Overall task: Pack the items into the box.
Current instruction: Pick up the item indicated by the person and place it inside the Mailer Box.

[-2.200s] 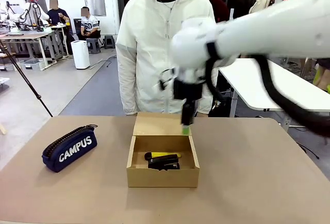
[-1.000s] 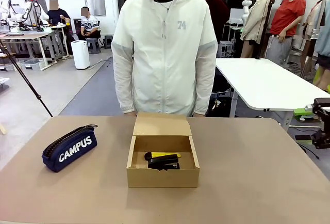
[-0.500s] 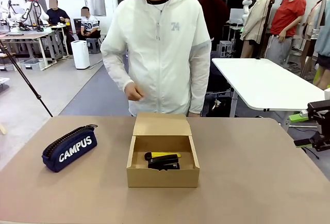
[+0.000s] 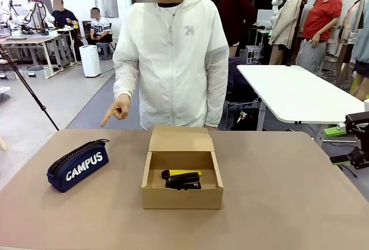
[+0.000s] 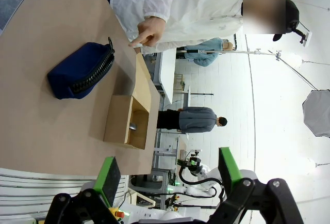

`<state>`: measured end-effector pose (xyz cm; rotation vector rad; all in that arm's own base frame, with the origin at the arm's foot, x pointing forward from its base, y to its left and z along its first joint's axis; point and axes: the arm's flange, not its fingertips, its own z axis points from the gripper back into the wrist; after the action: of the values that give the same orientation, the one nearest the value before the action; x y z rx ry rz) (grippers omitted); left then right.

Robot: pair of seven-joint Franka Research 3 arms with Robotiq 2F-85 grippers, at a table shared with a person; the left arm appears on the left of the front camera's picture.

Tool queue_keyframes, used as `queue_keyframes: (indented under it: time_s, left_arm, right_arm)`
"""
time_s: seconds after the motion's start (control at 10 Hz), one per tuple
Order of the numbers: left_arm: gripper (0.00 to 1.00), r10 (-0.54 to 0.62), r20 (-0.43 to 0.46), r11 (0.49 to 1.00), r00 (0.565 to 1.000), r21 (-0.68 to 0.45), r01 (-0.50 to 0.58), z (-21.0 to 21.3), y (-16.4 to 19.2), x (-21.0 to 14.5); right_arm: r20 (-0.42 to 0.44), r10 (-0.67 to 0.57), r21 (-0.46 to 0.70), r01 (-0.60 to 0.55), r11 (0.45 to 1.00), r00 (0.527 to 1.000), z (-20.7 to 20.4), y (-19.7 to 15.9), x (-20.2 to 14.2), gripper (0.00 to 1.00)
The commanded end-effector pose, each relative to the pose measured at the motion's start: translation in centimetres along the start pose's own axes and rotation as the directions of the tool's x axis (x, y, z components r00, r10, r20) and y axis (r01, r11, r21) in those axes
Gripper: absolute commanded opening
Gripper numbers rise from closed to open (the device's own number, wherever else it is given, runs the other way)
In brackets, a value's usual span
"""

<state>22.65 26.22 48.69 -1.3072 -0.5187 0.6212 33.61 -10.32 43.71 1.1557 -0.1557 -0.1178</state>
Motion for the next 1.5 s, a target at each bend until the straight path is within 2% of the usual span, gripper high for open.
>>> queue_keyframes:
  time_s: [0.0,0.6,0.7,0.8,0.9,1.0,1.1,1.2,1.3,1.4]
  left_arm:
    - [1.00,-0.015,-0.002,1.000,1.000,-0.012,0.015,0.2,0.0,0.0]
    - [1.00,0.000,0.000,1.000,1.000,0.000,0.000,0.0,0.0,0.0]
    - [1.00,-0.039,-0.114,0.991,0.993,0.125,0.053,-2.8,-2.3,0.3]
    - [1.00,-0.050,-0.213,0.949,0.976,0.294,0.113,-7.1,-5.0,1.1]
    - [1.00,-0.048,-0.338,0.881,0.940,0.429,0.199,-11.8,-7.1,2.0]
    - [1.00,-0.024,-0.421,0.784,0.907,0.554,0.278,-17.1,-8.3,2.6]
    - [1.00,-0.007,-0.452,0.677,0.892,0.654,0.337,-21.4,-8.9,2.5]
    - [1.00,-0.017,-0.466,0.559,0.885,0.729,0.395,-25.6,-9.1,1.8]
    - [1.00,-0.025,-0.483,0.417,0.875,0.791,0.448,-29.9,-8.6,0.8]
    - [1.00,-0.068,-0.508,0.245,0.858,0.826,0.508,-34.2,-7.6,-0.5]
  right_arm:
    - [-0.011,-0.002,-0.003,0.002,1.000,1.000,0.6,0.2,0.2,1.00]
    - [-0.011,-0.002,-0.003,0.002,1.000,1.000,0.6,0.2,0.2,1.00]
    - [-0.011,-0.002,-0.003,0.002,1.000,1.000,0.6,0.2,0.2,1.00]
    - [-0.011,-0.002,-0.003,0.002,1.000,1.000,0.6,0.2,0.2,1.00]
    - [-0.011,-0.002,-0.003,0.002,1.000,1.000,0.6,0.2,0.2,1.00]
    - [-0.011,-0.002,-0.003,0.002,1.000,1.000,0.6,0.2,0.2,1.00]
    - [-0.011,-0.002,-0.003,0.002,1.000,1.000,0.6,0.2,0.2,1.00]
    - [-0.011,-0.002,-0.003,0.002,1.000,1.000,0.6,0.2,0.2,1.00]
    - [-0.011,-0.002,-0.003,0.002,1.000,1.000,0.6,0.2,0.2,1.00]
    - [-0.011,-0.002,-0.003,0.002,1.000,1.000,0.6,0.2,0.2,1.00]
